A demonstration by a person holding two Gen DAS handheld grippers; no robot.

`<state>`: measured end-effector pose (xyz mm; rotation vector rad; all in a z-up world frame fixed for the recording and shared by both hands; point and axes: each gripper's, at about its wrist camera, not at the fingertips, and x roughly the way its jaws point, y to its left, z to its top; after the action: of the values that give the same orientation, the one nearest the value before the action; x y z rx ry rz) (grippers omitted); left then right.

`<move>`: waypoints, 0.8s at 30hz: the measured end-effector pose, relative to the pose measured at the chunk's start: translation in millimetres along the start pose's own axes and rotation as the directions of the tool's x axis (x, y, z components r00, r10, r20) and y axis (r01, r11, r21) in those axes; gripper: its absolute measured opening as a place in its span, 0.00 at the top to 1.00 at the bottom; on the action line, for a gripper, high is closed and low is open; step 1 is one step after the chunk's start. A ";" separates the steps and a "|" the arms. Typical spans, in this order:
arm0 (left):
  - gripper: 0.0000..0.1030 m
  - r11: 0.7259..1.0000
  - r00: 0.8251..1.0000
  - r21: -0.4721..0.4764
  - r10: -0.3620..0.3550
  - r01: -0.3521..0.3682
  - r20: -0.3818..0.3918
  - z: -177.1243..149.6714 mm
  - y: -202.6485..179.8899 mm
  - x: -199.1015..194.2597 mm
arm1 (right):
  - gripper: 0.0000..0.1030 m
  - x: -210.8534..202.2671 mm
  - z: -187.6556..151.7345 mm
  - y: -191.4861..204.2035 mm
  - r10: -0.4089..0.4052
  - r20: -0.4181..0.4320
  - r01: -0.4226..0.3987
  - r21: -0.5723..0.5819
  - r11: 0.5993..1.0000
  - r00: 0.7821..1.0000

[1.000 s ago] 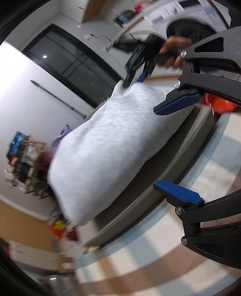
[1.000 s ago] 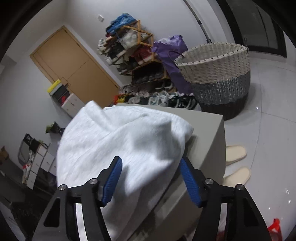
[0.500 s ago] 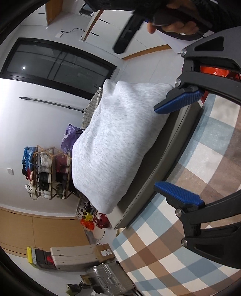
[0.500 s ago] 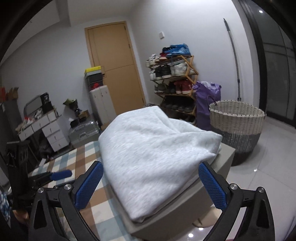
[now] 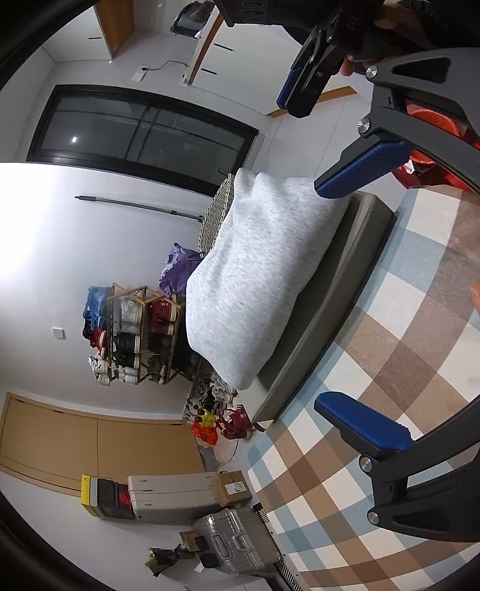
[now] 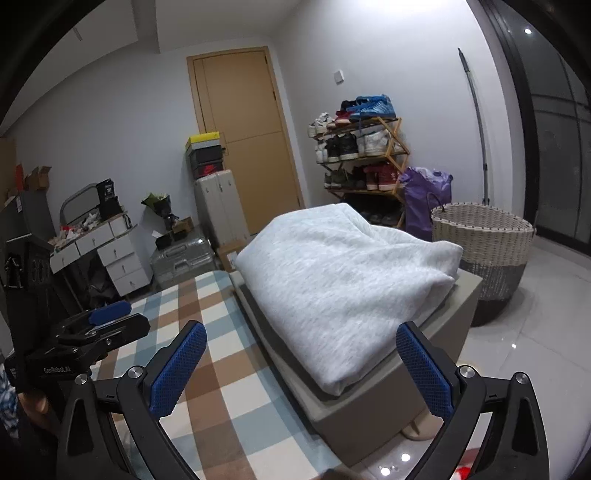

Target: Fold large clothes

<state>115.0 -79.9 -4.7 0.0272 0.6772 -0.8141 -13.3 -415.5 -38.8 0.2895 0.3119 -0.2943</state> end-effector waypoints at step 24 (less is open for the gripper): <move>0.01 0.997 0.999 0.061 -0.037 0.036 0.013 5.8 2.0 17.7 | 0.00 -11.8 9.5 6.1 -0.019 0.047 0.018 0.014 1.000 0.999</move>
<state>128.1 -91.9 -10.6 0.0641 0.6412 -0.8694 -19.6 -410.2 -24.7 0.2927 0.2660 -0.3208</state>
